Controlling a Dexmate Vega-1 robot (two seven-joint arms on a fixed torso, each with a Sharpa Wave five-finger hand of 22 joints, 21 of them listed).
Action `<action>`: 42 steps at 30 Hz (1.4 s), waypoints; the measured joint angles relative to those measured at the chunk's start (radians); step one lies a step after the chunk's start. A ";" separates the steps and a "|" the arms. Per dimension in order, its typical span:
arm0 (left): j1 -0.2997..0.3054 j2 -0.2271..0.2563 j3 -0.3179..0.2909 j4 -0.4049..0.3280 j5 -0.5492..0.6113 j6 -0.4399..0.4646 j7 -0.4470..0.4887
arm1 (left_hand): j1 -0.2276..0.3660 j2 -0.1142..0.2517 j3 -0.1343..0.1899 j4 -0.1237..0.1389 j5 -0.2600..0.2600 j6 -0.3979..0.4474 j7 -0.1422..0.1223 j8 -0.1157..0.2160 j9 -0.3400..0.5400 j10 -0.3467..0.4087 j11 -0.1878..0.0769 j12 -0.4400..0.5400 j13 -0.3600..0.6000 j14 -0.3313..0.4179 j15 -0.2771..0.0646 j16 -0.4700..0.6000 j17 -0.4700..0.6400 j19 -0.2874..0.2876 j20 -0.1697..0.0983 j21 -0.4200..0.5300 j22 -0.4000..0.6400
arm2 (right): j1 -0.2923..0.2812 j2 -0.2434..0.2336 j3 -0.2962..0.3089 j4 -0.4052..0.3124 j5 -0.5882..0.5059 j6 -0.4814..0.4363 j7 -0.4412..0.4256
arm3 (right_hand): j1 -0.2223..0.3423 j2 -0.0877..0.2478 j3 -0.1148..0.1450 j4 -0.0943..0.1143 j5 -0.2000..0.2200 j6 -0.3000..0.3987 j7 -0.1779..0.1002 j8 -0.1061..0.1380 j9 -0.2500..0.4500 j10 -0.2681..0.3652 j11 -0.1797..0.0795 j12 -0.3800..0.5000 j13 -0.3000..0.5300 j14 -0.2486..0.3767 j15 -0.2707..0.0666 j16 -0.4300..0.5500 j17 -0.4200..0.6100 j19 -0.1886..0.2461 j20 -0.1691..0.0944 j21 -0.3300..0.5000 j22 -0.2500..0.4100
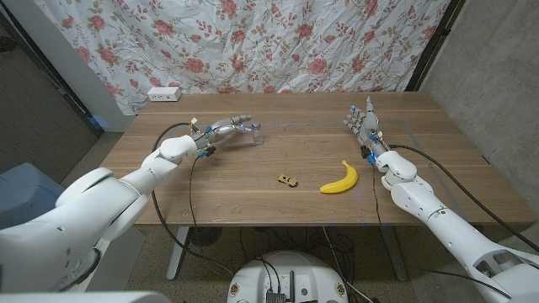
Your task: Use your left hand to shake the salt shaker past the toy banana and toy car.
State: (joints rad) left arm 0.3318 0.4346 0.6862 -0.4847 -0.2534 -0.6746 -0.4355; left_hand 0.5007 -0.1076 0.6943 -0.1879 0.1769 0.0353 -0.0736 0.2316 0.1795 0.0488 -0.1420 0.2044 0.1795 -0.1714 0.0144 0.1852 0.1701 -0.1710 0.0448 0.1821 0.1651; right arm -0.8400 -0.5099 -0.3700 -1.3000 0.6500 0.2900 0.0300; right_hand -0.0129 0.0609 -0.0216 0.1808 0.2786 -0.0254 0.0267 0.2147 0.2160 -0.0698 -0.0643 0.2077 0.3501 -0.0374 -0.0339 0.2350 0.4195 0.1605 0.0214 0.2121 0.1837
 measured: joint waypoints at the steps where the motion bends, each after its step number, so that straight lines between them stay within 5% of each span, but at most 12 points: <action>1: -0.002 -0.002 0.003 0.005 0.000 0.000 0.000 | 0.003 0.003 0.000 0.000 0.000 0.008 0.000 0.002 0.000 0.005 -0.002 0.000 0.000 0.000 0.000 0.002 0.000 0.000 0.000 0.000 0.000 | 0.000 0.000 0.000 0.000 0.000 0.000 0.000 | 0.000 0.000 0.000 0.000 0.000 0.000 0.000 0.000 0.000 0.000 0.000 0.000 0.000 0.000 0.000 0.000 0.000 0.000 0.000 0.000 0.000; 42: -0.037 -0.051 0.103 0.076 0.109 -0.008 0.194 | 0.131 -0.026 -0.002 0.004 0.000 0.230 0.000 0.082 0.002 0.258 -0.033 0.036 0.004 0.111 -0.050 0.017 -0.003 0.000 -0.001 0.008 0.001 | 0.000 0.000 0.000 -0.001 0.000 0.000 0.000 | 0.000 0.000 0.000 0.000 0.000 0.000 0.000 0.000 0.000 0.000 0.000 0.000 0.000 0.000 0.000 0.000 0.000 0.000 0.000 0.000 0.000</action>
State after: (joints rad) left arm 0.2948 0.3834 0.7889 -0.4085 -0.1444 -0.6827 -0.2417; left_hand 0.6322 -0.1340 0.6927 -0.1840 0.1769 0.2649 -0.0740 0.3140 0.1815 0.3071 -0.1754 0.2408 0.1840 -0.0602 -0.0352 0.2025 0.1675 -0.1715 0.0434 0.1901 0.1663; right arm -0.8404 -0.5100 -0.3700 -1.3007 0.6500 0.2900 0.0296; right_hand -0.0129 0.0609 -0.0216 0.1808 0.2786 -0.0254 0.0266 0.2147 0.2159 -0.0698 -0.0643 0.2077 0.3501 -0.0374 -0.0339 0.2350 0.4195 0.1605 0.0214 0.2121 0.1837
